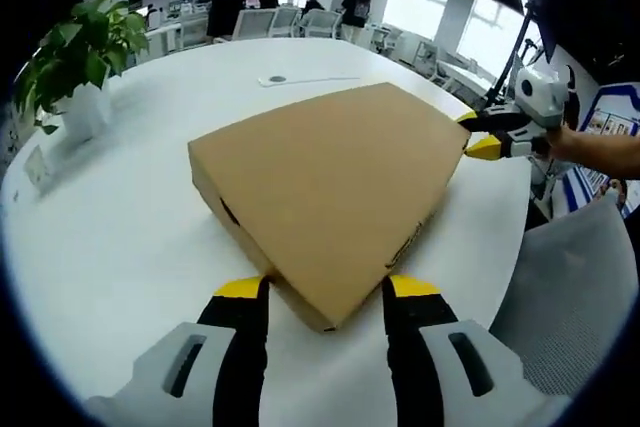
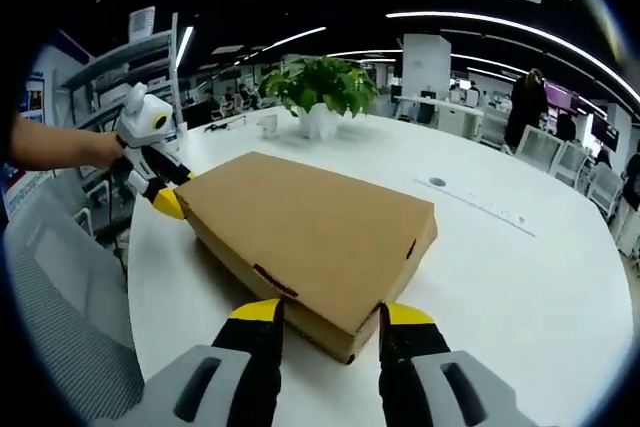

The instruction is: Operate the shoe box by opening the lid, removing the specified soft item, and placing it in the target area until the item is outside and the box remains undamaged.

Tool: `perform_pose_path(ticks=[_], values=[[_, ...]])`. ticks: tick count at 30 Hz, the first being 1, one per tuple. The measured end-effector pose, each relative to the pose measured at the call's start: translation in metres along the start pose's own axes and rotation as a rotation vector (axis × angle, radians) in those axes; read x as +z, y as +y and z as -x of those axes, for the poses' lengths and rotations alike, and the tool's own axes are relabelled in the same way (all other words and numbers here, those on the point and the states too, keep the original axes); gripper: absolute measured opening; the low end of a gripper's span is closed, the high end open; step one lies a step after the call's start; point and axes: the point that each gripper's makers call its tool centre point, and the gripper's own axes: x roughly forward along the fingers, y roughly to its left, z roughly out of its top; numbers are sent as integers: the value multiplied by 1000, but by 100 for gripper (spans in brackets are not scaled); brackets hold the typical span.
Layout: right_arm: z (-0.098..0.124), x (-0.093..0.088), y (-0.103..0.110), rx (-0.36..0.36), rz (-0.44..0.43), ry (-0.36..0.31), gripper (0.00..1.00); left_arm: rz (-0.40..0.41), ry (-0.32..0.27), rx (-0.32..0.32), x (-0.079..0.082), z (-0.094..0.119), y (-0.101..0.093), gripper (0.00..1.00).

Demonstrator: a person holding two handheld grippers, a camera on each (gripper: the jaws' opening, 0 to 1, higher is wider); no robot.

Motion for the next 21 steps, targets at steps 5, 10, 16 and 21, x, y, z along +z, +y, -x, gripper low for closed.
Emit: perform_pose_path(ticks=[5,10,16,21], values=[[-3,2,7,-9,-24,-12,33,23,-16,20,0,4,9,43],[-5,3,15,-10,-26,-12,32,31,-21,29,0,7,17,41],[-8,5,26,-1,-24,-9,29,27,-21,58,-2,11,28,41],[-9,5,34,-3,-30,-9,29,16,-2,52,-5,15,32,40]])
